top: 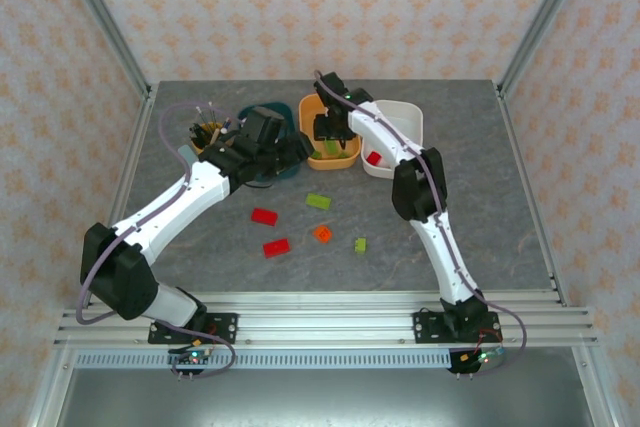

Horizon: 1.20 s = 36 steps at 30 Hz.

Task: Sort the legos into containers by color

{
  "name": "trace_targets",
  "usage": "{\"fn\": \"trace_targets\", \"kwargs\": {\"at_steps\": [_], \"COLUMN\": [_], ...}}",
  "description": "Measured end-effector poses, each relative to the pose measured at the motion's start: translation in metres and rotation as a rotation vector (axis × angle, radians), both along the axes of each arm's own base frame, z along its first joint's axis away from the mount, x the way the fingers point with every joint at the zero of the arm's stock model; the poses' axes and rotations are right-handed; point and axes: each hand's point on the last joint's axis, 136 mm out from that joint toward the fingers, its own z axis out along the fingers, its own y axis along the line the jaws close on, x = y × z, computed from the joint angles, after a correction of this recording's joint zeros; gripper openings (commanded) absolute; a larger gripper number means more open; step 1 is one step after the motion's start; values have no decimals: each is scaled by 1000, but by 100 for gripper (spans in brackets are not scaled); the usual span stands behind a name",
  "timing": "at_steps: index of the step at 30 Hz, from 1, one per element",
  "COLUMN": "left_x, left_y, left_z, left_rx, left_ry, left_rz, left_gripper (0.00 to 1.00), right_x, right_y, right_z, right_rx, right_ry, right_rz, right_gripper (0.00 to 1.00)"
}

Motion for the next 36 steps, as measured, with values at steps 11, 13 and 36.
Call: {"fn": "trace_targets", "kwargs": {"at_steps": [11,13,36], "left_x": [-31,-48,-124], "left_y": [-13,-25,-87], "left_z": [-18,-29,-162], "left_rx": [41,73,110], "left_ry": [107,153,632], "left_rz": [-39,-89,273], "left_gripper": [73,73,77], "right_x": [-99,-136,-329], "right_y": [-29,-38,-76], "right_z": [156,163,76], "right_rx": [210,259,405], "right_ry": [-246,-273,-76], "right_rz": [56,84,239], "right_gripper": [55,59,72]}}
